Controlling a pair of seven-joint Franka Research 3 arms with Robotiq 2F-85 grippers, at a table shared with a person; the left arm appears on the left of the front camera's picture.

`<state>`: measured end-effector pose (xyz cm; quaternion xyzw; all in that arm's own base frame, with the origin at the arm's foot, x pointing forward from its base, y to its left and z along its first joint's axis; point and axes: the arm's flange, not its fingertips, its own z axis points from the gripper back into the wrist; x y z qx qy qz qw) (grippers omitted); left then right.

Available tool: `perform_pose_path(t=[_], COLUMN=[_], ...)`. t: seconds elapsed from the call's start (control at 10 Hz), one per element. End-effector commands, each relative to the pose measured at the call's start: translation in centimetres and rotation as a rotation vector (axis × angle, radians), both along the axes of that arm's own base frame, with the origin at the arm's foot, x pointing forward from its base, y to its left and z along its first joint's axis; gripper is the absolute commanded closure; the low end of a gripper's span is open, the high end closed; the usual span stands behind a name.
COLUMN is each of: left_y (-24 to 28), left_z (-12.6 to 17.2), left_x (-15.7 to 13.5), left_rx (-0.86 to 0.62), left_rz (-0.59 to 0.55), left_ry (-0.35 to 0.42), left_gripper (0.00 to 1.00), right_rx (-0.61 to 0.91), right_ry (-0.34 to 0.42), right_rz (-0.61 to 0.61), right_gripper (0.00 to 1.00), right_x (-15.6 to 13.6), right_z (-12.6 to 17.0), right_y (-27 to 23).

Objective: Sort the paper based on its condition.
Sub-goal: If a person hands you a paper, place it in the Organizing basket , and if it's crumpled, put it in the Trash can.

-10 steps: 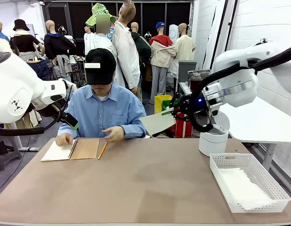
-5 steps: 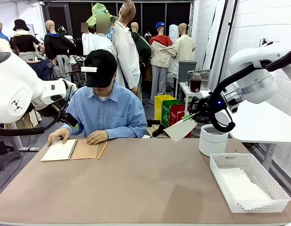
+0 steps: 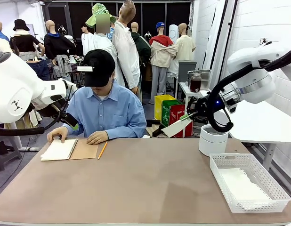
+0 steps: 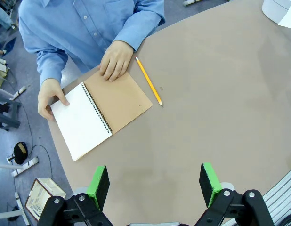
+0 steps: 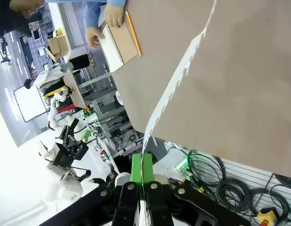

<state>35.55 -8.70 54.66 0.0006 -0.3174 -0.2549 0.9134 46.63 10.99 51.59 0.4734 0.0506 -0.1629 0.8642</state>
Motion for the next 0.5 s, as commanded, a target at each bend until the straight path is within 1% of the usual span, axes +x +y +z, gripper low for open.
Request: perform_pose_path(t=[0.0, 0.1, 0.3, 0.4], left_y=[0.1, 0.1, 0.1, 0.1], left_z=[0.1, 0.1, 0.1, 0.1], left_x=[0.0, 0.0, 0.0, 0.0], left_rx=[-0.002, -0.002, -0.002, -0.002], left_rz=[0.001, 0.001, 0.001, 0.001], left_ry=[0.000, 0.000, 0.000, 0.000], left_gripper=[0.00, 0.00, 0.00, 0.00], right_rx=[-0.019, -0.006, 0.013, -0.002], right_ry=[-0.037, -0.059, -0.118, -0.144], right_rz=[0.053, 0.100, 0.128, 0.155], right_gripper=[1.00, 1.00, 1.00, 1.00], right_x=[-0.4, -0.9, -1.9, -2.3], right_z=[-0.2, -0.5, -1.2, -1.4], right_y=[-1.1, -3.6, -8.1, -9.7])
